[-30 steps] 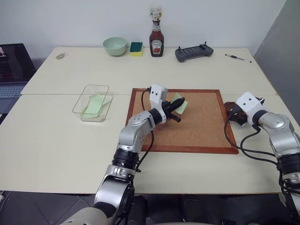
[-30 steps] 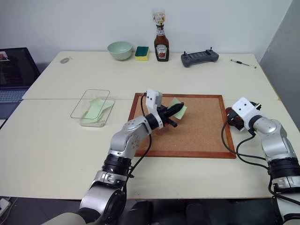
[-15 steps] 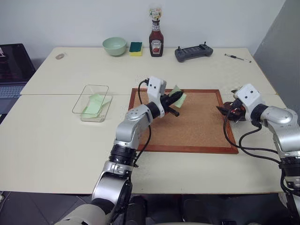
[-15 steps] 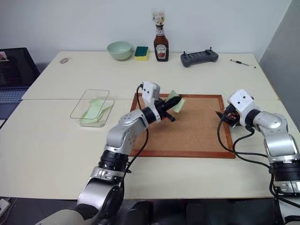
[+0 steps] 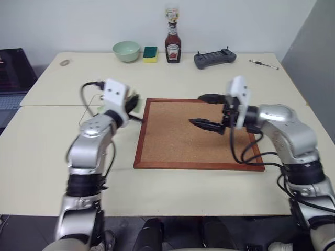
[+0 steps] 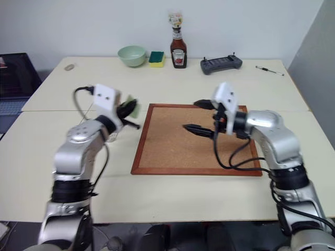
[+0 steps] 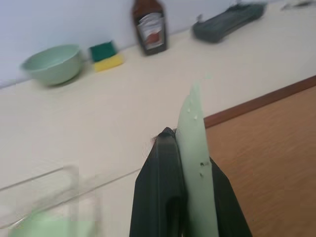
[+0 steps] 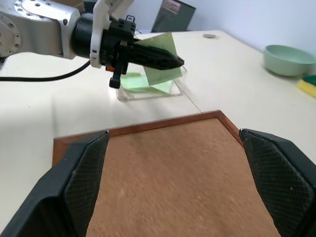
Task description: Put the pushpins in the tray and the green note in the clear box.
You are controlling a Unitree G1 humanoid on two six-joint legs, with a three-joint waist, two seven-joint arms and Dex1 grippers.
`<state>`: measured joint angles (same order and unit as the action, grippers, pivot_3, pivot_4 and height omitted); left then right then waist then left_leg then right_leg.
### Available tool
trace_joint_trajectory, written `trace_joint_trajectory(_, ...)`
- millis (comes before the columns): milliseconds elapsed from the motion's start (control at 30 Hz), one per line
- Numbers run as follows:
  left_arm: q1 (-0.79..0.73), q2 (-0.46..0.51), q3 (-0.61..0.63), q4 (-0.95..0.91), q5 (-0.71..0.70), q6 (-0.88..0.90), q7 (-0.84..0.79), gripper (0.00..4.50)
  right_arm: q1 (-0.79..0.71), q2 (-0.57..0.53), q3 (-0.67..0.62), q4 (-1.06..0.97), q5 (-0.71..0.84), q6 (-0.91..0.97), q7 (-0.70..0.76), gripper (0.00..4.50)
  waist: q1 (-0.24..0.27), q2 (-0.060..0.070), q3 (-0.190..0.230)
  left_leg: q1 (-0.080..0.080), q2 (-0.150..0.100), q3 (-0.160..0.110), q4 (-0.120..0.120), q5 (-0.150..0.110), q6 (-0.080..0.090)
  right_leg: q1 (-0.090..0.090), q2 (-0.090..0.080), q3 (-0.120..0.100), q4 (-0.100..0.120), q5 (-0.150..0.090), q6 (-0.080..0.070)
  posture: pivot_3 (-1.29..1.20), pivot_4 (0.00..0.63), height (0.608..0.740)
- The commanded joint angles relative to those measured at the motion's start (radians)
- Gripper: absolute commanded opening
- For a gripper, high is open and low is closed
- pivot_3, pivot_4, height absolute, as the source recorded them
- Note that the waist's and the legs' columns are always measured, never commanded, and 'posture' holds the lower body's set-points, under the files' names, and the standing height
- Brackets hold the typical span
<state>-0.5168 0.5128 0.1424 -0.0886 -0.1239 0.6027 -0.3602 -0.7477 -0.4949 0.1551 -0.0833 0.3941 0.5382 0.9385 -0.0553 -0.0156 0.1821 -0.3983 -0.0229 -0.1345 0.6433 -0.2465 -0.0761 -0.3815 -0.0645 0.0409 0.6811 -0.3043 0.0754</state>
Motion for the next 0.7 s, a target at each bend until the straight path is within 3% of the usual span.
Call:
trace_joint_trajectory(33,0.01,0.071,0.056,-0.021,0.054,-0.035,0.042,0.0,-0.045,0.025,0.042,0.038,-0.045,-0.066,0.025,4.46,0.004,0.0,0.0,0.0,0.0,0.0,0.0,0.0,0.0,0.0,0.0,0.0,0.0,0.0,0.0,0.0,0.15,0.74)
trace_joint_trajectory(400,0.028,0.123,0.049,0.112,0.122,-0.092,0.084,0.0,-0.063,0.063,0.085,0.074,-0.098,-0.131,0.066,4.46,0.003,0.0,0.0,-0.002,0.0,0.001,0.0,0.0,0.0,-0.003,-0.001,0.0,0.001,0.0,0.0,0.0,0.15,0.74)
trace_joint_trajectory(700,0.009,0.106,0.059,0.137,0.108,-0.089,0.088,1.74,-0.045,0.067,0.077,0.047,-0.093,-0.111,0.056,4.5,0.0,0.0,0.0,-0.002,0.0,0.001,0.0,0.0,0.0,-0.004,0.0,0.0,0.002,0.001,-0.001,0.0,0.15,0.74)
